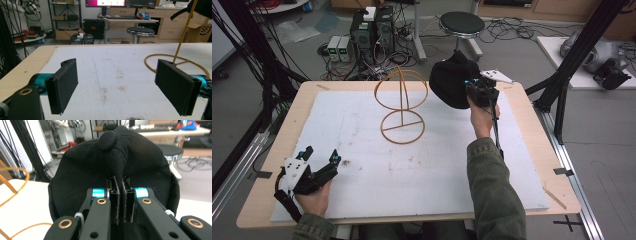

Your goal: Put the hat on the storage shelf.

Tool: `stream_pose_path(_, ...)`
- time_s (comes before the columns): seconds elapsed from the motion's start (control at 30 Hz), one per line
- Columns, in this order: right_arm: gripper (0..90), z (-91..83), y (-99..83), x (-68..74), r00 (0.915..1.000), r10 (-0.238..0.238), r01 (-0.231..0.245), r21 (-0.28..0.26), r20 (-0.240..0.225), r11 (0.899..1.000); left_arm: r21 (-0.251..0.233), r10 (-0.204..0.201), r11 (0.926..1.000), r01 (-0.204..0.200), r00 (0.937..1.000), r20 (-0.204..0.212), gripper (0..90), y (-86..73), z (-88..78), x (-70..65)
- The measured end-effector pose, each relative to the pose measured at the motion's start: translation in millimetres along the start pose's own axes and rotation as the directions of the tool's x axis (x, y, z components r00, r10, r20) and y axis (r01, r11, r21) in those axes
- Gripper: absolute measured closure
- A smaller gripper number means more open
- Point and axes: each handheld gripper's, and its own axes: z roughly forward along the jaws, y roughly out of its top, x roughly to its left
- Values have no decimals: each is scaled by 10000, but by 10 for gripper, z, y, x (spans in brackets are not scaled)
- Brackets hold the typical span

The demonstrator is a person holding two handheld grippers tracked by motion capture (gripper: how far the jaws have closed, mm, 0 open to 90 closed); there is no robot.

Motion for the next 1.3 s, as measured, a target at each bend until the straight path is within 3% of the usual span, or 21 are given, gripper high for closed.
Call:
stream_pose_path(0.13, 879, -148, 144, 1, 9997, -8, -10, -775, -224, 9970, -28, -19, 10000, 19, 10000, -16, 188, -2, 7, -9)
stream_pose_path(0.43, 879, -310, 346, 41, 9988, -107, 37, -1431, -485, 9897, -65, -54, 10000, 54, 10000, -9, 188, 2, 14, -22)
stream_pose_path(0.57, 879, -399, 455, 90, 9976, -257, 131, -1924, -635, 9812, -78, -66, 9999, 66, 10000, -8, 188, 2, 14, -22)
stream_pose_path(1.0, 879, -440, 495, 124, 9958, -123, -57, -1966, -905, 9805, -98, -141, 9999, 141, 9999, 1, 188, 5, 13, -19)
stream_pose_path(1.17, 879, -454, 536, 238, 9897, -215, -85, -2087, -1412, 9779, -138, -131, 9998, 131, 9999, 1, 188, 4, 17, -23)
stream_pose_path(1.3, 879, -471, 596, 391, 9790, -523, 80, -2189, -1969, 9757, -139, -125, 9998, 125, 9999, 25, 188, 4, 18, -29)
